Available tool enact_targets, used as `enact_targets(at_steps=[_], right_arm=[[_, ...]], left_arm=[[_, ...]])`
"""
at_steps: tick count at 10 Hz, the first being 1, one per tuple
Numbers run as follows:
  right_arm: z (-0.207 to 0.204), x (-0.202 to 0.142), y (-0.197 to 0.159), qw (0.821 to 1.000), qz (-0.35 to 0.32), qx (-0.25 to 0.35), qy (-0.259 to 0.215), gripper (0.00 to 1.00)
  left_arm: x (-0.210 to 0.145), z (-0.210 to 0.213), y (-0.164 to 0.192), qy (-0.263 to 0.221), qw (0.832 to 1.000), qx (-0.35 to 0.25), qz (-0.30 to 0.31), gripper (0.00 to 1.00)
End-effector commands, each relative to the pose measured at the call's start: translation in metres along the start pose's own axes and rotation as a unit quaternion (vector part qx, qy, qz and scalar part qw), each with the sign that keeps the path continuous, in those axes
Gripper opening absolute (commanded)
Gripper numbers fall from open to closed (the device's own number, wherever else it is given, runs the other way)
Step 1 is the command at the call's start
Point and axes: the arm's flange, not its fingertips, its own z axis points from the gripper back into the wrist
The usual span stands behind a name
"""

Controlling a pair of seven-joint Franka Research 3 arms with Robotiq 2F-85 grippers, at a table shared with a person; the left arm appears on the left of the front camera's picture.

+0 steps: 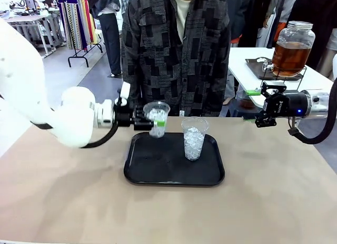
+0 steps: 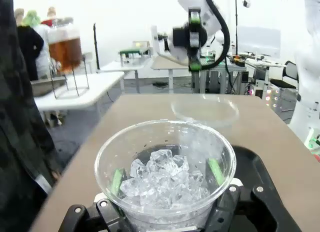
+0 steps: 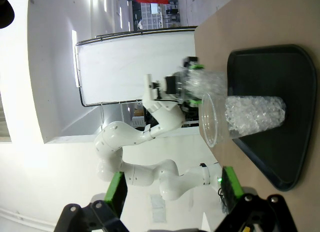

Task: Pour the drink into the iced cup.
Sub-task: Pick up the iced cup indicated by the human and present it to them, then open the gripper to release the iced cup you were holding.

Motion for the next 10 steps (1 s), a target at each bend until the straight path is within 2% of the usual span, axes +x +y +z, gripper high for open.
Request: enact_targets(at_steps=[1, 3, 5, 10], right_arm=[[0.000, 0.000, 0.002, 1.000, 0.003, 0.000, 0.000, 1.00], [0.000, 0.000, 0.002, 1.000, 0.003, 0.000, 0.000, 1.00], [0.000, 0.000, 0.002, 1.000, 0.003, 0.000, 0.000, 1.00], [0.000, 0.000, 0.002, 1.000, 0.003, 0.000, 0.000, 1.00]], left_arm=[[0.048, -0.002, 0.015, 0.007, 1.000, 0.000, -0.029, 0.80], [0.086, -0.007, 0.036, 0.008, 0.999, -0.006, -0.037, 0.80], [0.105, -0.008, 0.053, 0.004, 1.000, 0.000, -0.018, 0.80], [0.105, -0.004, 0.042, 0.000, 0.999, 0.002, -0.034, 0.80]])
